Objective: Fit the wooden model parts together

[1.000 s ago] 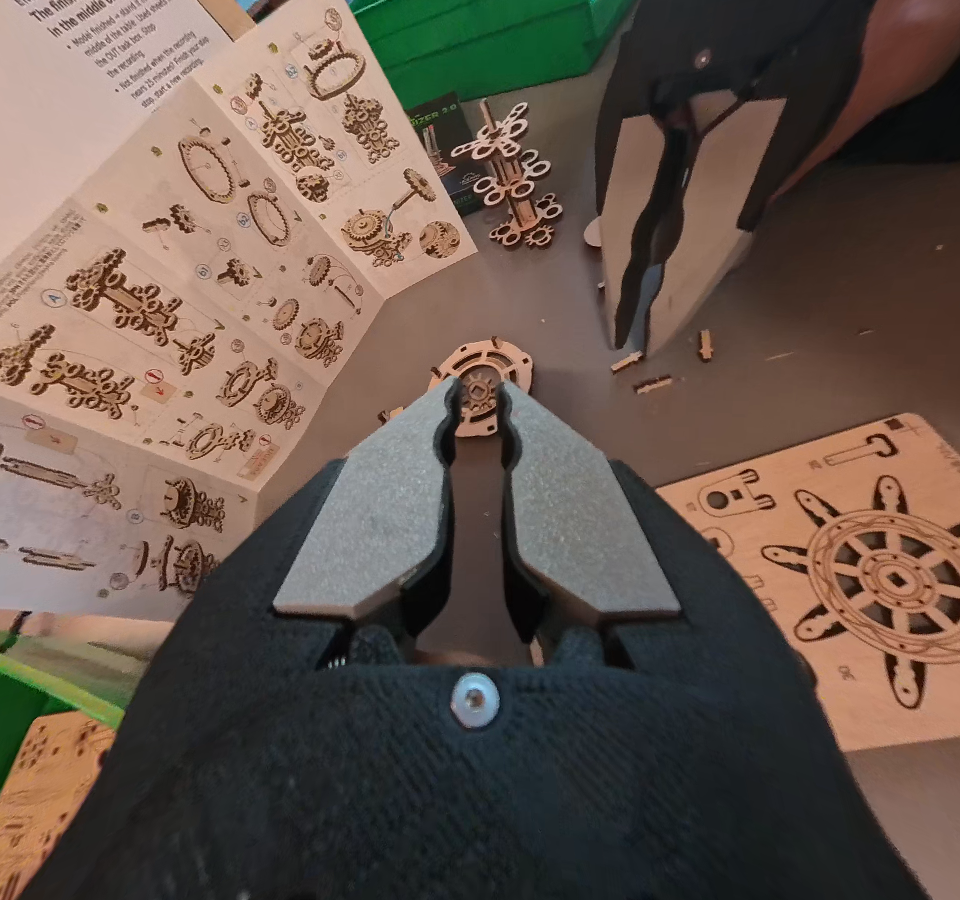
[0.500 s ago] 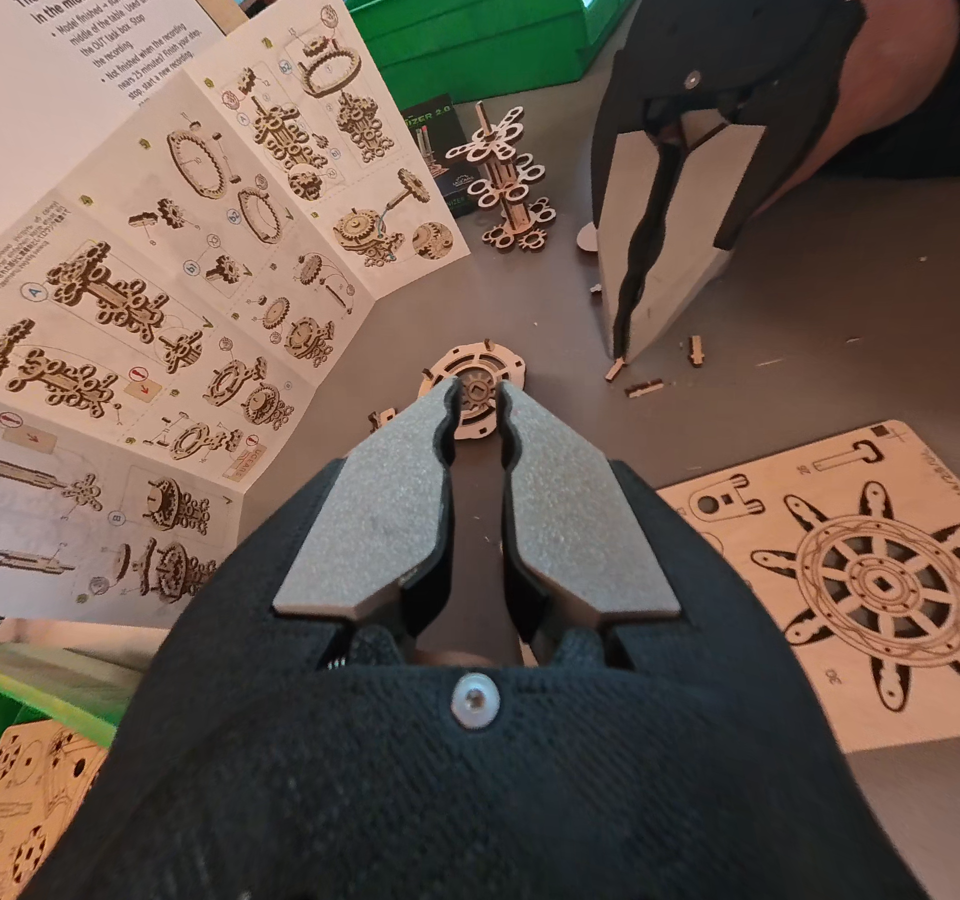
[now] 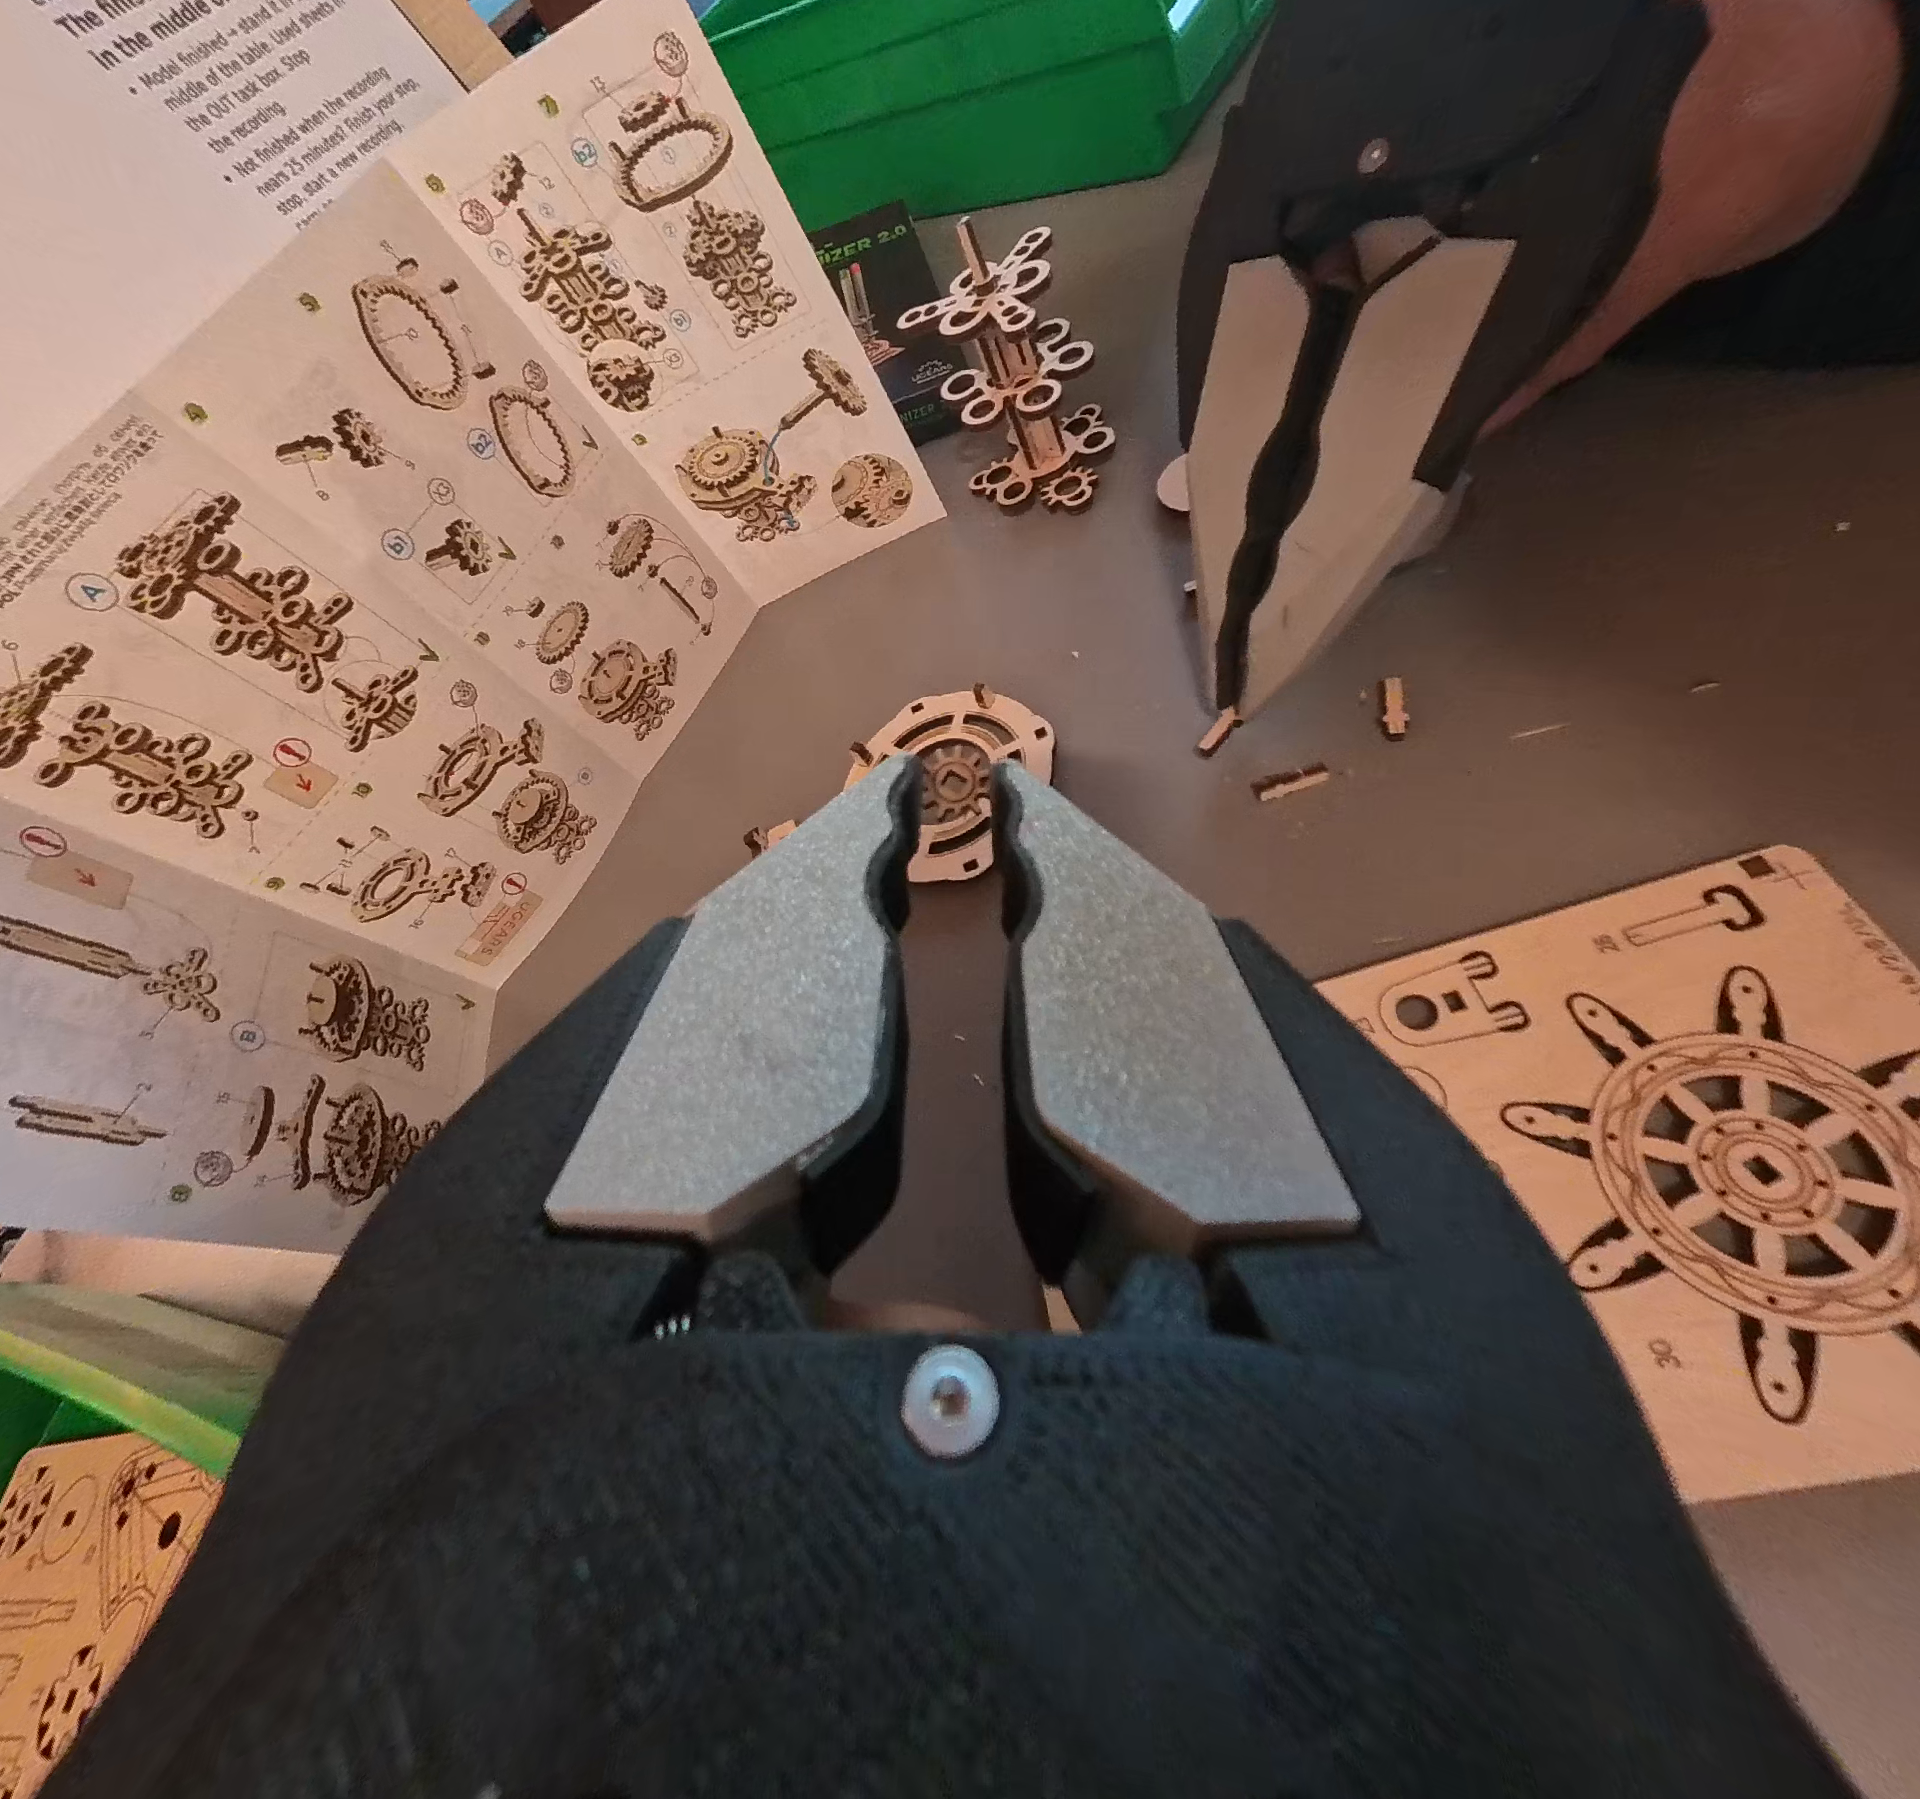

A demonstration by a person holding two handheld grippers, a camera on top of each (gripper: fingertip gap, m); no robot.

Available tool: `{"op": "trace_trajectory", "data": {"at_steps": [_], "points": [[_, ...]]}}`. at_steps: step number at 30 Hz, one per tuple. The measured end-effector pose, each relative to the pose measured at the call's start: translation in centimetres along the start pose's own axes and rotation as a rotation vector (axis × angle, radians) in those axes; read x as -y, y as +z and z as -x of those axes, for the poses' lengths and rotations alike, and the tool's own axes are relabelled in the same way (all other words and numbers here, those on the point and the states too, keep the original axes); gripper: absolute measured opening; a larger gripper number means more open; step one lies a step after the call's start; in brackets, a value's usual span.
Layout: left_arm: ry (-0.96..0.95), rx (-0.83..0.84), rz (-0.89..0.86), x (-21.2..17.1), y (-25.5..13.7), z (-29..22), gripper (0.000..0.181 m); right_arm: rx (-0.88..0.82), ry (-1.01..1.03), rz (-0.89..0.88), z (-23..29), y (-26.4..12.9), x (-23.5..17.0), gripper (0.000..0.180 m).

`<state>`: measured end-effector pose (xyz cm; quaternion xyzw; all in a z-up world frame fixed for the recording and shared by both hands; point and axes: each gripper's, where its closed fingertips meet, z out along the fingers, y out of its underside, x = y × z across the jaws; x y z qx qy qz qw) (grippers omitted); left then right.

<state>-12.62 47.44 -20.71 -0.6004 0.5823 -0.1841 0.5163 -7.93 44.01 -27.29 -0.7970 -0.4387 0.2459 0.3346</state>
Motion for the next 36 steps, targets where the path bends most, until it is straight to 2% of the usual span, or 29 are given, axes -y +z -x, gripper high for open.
{"op": "trace_trajectory", "data": {"at_steps": [7, 15, 17, 22, 32, 36], "points": [[0.011, -0.001, 0.009, -0.2, 0.1, -0.1, 0.009, 0.000, 0.011, -0.030, -0.1, -0.3, 0.4, 0.000], [0.033, 0.003, 0.026, -0.4, 0.2, -0.2, 0.009, -0.101, 0.112, 0.019, -2.0, -0.2, -0.6, 0.000], [0.027, 0.003, 0.026, -0.4, 0.2, -0.2, 0.009, -0.062, 0.147, 0.014, -1.2, -0.3, -0.6, 0.009], [0.025, 0.004, 0.023, -0.3, 0.0, -0.1, 0.008, -0.119, 0.107, 0.029, -1.2, -1.0, -1.2, 0.009], [0.008, -0.016, 0.030, -0.6, 0.1, -0.2, 0.008, -0.008, 0.059, 0.017, 1.0, 0.3, -0.2, 0.009], [-0.001, -0.041, 0.024, -0.5, 0.1, -0.5, 0.008, -0.059, 0.030, 0.016, -0.5, -1.0, 0.1, 0.008]]}}
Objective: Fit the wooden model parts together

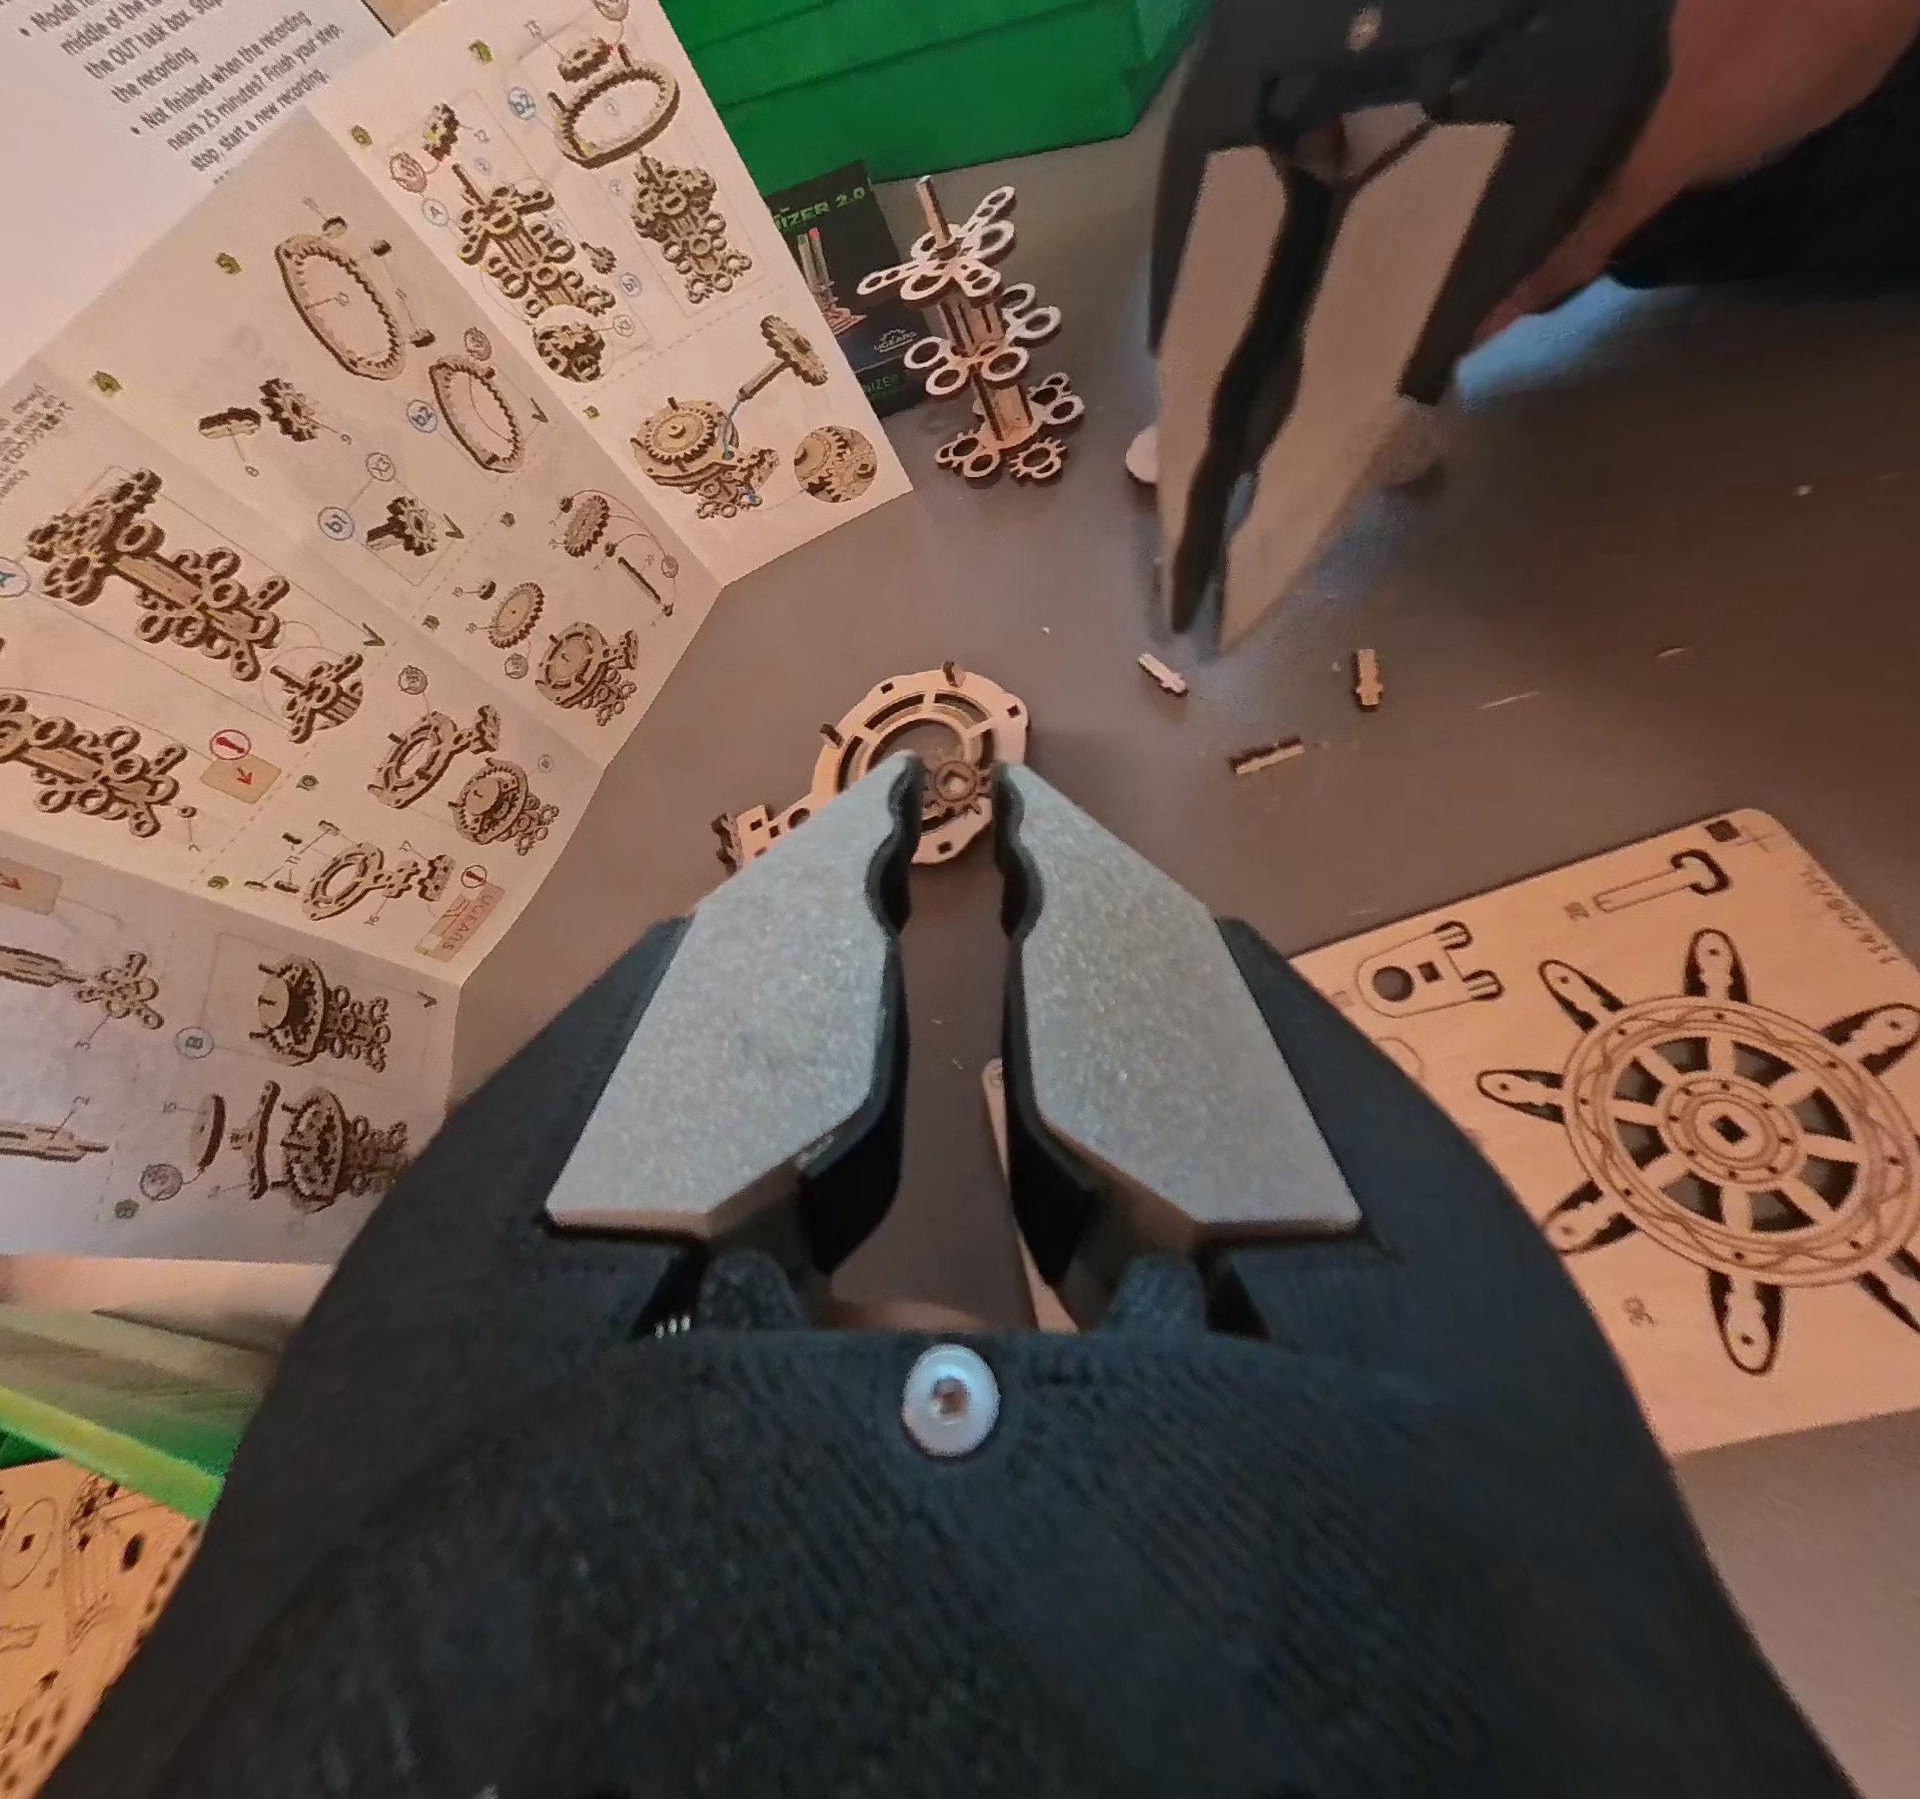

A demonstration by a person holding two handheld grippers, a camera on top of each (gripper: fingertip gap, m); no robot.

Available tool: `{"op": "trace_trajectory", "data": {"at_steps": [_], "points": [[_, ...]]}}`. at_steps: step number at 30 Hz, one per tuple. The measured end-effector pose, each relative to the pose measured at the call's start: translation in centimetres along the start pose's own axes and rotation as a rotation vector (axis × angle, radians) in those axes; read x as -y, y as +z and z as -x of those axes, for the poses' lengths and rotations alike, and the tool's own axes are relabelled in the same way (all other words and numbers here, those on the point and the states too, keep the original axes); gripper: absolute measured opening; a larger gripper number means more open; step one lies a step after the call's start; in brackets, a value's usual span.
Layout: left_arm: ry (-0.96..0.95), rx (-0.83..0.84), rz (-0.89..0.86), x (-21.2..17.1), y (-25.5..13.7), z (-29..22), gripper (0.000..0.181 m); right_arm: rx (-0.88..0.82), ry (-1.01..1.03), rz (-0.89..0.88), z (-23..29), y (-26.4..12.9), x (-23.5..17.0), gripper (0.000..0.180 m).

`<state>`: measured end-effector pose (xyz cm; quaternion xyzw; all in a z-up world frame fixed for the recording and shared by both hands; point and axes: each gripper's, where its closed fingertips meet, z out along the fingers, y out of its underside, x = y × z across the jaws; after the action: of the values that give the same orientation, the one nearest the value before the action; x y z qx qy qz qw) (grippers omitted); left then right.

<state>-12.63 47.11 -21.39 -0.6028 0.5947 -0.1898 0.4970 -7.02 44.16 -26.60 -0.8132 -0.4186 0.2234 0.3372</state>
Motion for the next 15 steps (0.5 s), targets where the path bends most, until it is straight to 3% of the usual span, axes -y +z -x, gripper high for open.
{"op": "trace_trajectory", "data": {"at_steps": [10, 15], "points": [[-0.080, -0.137, 0.013, -0.5, 0.3, -1.5, 0.009, 0.110, -0.504, 0.191, -1.3, -0.1, -0.5, 0.021], [-0.100, -0.202, 0.032, -0.9, 0.4, -2.5, 0.009, 0.153, -0.637, 0.323, -1.9, 0.8, -0.7, 0.016]]}}
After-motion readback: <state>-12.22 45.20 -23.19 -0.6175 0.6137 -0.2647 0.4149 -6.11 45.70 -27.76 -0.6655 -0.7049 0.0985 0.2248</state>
